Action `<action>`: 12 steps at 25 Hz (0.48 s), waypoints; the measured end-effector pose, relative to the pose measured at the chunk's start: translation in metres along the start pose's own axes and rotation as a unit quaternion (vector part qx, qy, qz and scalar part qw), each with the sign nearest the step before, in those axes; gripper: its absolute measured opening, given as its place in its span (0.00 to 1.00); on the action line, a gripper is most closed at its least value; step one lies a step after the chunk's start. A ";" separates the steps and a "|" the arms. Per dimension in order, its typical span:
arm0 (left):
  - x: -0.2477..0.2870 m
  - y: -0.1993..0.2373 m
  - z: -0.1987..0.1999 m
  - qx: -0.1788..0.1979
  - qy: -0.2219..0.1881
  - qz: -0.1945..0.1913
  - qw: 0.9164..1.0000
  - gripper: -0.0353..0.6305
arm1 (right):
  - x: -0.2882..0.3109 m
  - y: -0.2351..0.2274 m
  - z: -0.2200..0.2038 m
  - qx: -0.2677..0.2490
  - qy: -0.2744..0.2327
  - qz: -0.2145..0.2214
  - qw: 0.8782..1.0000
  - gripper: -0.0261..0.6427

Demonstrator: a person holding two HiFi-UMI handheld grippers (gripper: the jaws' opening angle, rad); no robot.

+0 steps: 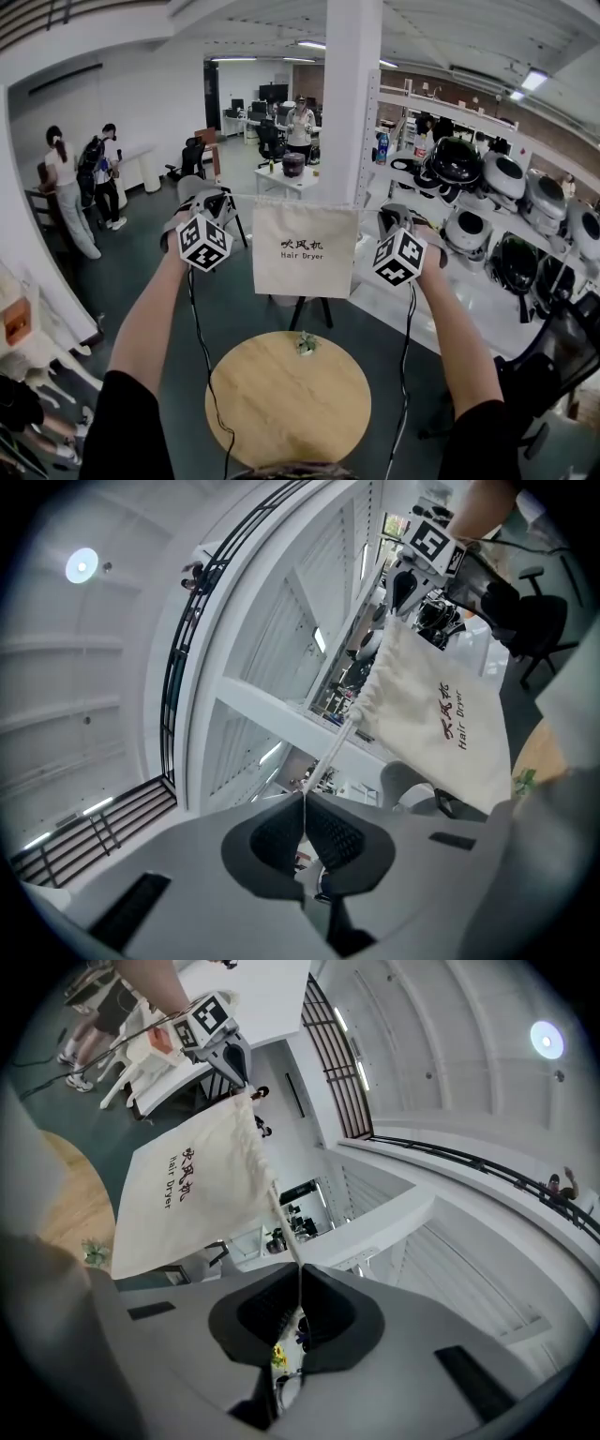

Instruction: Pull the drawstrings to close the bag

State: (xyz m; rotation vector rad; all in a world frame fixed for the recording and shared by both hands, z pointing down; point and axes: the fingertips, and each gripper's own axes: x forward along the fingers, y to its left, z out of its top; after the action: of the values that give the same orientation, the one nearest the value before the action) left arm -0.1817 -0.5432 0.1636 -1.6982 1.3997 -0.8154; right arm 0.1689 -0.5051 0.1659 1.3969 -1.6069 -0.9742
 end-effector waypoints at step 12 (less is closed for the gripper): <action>0.001 0.018 -0.014 -0.010 0.011 0.008 1.000 0.08 | 0.006 -0.010 -0.010 0.021 0.004 -0.002 1.000 0.05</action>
State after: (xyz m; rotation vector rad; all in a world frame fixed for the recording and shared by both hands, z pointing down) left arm -0.2021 -0.5479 0.1550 -1.6956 1.4401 -0.8151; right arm 0.1819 -0.5122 0.1609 1.4315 -1.6276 -0.9408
